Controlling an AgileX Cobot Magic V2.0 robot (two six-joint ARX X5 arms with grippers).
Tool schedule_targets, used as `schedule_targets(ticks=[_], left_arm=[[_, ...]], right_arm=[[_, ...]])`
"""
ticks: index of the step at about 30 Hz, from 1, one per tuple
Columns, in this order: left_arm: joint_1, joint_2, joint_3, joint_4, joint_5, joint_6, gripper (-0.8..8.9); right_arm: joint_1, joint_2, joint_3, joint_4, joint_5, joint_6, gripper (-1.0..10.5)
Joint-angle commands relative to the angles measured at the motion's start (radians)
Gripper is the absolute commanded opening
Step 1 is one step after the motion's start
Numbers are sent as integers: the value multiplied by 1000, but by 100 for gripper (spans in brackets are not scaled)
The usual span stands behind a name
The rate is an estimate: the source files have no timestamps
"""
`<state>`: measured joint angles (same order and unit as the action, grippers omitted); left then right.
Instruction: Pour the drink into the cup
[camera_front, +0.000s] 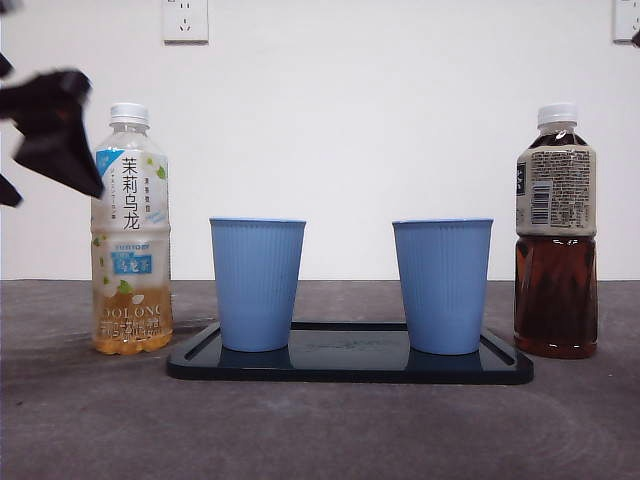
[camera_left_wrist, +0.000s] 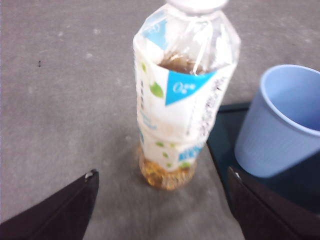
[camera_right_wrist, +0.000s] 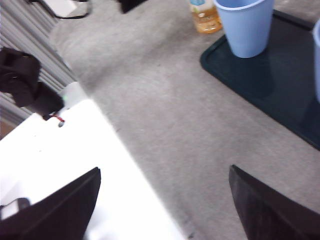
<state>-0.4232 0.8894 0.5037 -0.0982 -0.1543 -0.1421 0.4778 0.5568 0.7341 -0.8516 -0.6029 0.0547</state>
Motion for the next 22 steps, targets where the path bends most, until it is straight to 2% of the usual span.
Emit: schedule_targets(ticks=[1,6,11,18,22], left_arm=[[-15,-77,30,-96,34,-21,405],[-23,-217,70,-279,172,-61,404],[-24,-314,117,-400,312,-88,401],[-24,-388,163,-484,342,-88,401],[-24,-396,163,-494,342,-88,401]], right_arm=[[7,3,13,8,12,-11,395],[7,3,13,8,84,-11,395],[7,3,13,9,164,-10,395],[7,3,13,9,301,-2,395],[7,3,13,10,346,4,395]])
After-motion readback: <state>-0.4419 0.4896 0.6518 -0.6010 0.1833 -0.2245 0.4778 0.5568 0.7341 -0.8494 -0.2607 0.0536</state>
